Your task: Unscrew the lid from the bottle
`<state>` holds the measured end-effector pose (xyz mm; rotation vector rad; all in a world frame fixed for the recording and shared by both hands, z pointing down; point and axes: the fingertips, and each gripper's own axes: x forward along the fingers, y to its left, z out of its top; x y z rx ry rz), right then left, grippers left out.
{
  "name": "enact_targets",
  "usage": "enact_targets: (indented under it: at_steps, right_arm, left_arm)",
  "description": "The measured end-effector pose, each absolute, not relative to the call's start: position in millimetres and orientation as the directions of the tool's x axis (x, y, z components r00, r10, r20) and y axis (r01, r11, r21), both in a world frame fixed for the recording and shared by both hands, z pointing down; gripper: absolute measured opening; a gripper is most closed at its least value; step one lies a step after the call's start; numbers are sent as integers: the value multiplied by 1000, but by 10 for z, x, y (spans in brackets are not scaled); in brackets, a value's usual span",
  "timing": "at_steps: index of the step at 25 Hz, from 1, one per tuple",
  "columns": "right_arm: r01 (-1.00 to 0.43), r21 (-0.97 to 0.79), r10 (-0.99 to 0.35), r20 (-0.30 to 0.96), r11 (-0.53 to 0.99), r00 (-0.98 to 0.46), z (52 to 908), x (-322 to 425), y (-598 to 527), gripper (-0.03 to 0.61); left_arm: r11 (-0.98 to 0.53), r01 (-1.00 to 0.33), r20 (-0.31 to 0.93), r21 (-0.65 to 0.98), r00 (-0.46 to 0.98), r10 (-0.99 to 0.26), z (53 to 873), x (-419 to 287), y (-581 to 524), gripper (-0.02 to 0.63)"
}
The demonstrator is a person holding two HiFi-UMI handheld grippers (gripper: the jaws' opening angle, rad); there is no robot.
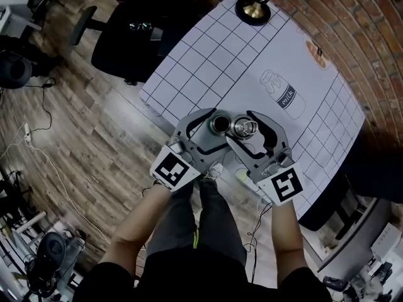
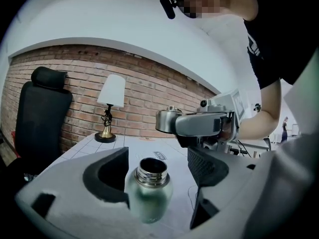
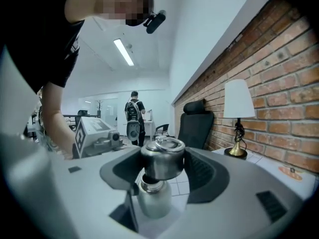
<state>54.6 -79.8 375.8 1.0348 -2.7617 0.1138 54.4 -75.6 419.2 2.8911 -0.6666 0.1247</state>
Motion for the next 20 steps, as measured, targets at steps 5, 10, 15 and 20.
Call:
enact_targets:
  at_steps: [5, 10, 15, 20]
  right_arm:
    - [-742, -26, -725, 192, 670, -662, 3612, 777, -731, 262]
    - [-773, -17, -755, 198, 634, -625, 3425, 893, -625, 263]
    - [-810, -6, -796, 185, 586, -577, 3199, 981, -557, 262]
    - [-841, 21, -829, 183, 541, -529, 3006, 1098, -461, 262]
  left_arm:
    - [-883, -460, 160, 93, 882, -443, 4050, 416, -653, 353]
    - [-856, -501, 164, 126, 862, -480, 3843, 309, -582, 344]
    - [-830, -543, 155, 123, 837, -525, 3609, 203, -546, 226]
    - [-822, -568, 132, 42, 818, -559, 3398, 67, -571, 98]
